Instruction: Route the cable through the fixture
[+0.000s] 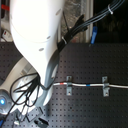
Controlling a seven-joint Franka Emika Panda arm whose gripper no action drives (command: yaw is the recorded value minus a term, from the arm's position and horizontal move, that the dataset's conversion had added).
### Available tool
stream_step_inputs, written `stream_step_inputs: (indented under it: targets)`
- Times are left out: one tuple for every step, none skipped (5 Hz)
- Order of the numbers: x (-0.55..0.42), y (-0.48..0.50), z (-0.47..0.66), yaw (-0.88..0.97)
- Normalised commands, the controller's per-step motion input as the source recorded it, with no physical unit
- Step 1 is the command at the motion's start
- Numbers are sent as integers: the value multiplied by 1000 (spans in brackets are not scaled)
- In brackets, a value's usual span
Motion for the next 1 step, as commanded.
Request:
stream_step_inputs:
  targets:
    - [-36, 55, -16, 0]
